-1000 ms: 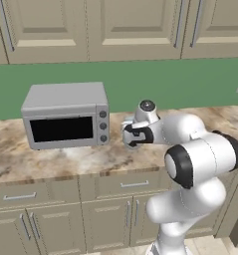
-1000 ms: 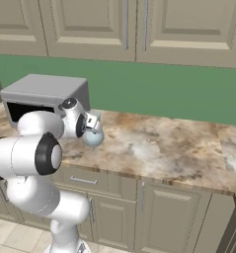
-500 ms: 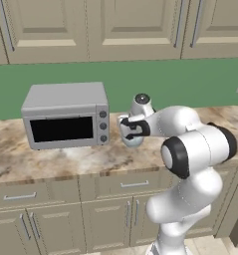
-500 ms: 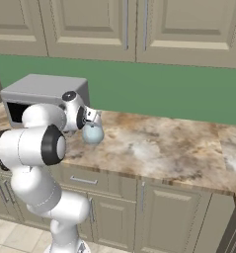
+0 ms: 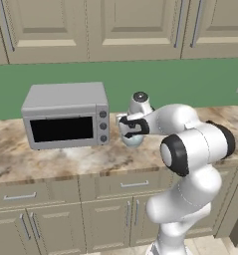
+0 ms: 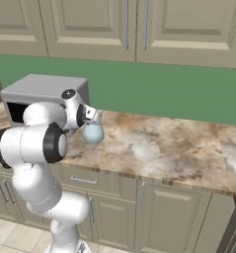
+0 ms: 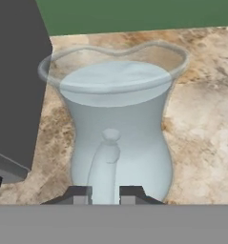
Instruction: Move the jam and bread from the second highest shelf to the top shelf to make space. Then, place the pitcher from the counter on the cleared second highest shelf.
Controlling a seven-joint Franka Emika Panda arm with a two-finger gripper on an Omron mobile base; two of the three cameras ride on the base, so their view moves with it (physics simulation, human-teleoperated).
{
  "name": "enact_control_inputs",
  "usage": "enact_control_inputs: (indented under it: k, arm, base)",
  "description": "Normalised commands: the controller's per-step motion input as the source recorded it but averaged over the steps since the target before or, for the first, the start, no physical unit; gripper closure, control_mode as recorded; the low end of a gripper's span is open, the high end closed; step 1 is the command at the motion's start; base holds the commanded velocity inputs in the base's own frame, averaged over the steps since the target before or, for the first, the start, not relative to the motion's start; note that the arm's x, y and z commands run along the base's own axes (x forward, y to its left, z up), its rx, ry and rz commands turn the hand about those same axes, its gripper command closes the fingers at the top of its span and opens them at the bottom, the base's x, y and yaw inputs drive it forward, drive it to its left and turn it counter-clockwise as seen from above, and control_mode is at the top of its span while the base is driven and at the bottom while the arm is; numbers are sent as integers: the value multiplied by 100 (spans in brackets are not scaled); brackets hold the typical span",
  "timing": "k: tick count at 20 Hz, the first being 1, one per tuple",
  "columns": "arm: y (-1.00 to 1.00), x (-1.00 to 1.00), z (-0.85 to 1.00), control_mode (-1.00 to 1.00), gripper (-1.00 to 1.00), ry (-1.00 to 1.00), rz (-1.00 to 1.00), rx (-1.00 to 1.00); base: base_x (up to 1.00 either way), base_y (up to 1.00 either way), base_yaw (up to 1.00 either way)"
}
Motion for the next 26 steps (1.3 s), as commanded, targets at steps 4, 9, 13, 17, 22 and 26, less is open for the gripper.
enact_control_inputs:
  k: [4, 9, 13, 17, 22, 26]
  arm:
    - [-1, -10, -4, -100, 100, -6, 3, 0]
    - [-12, -40, 35, -100, 100, -11, 12, 0]
    - [-41, -58, 64, -100, 100, -18, 11, 0]
    - [-44, -59, 80, -100, 100, -7, 6, 0]
    - [-31, -76, 69, -100, 100, 0, 7, 0]
    - [-17, -85, 49, -100, 100, 0, 15, 0]
  base:
    - [0, 0, 0]
    - [0, 0, 0]
    - [0, 0, 0]
    - [0, 0, 0]
    - [0, 0, 0]
    - [0, 0, 0]
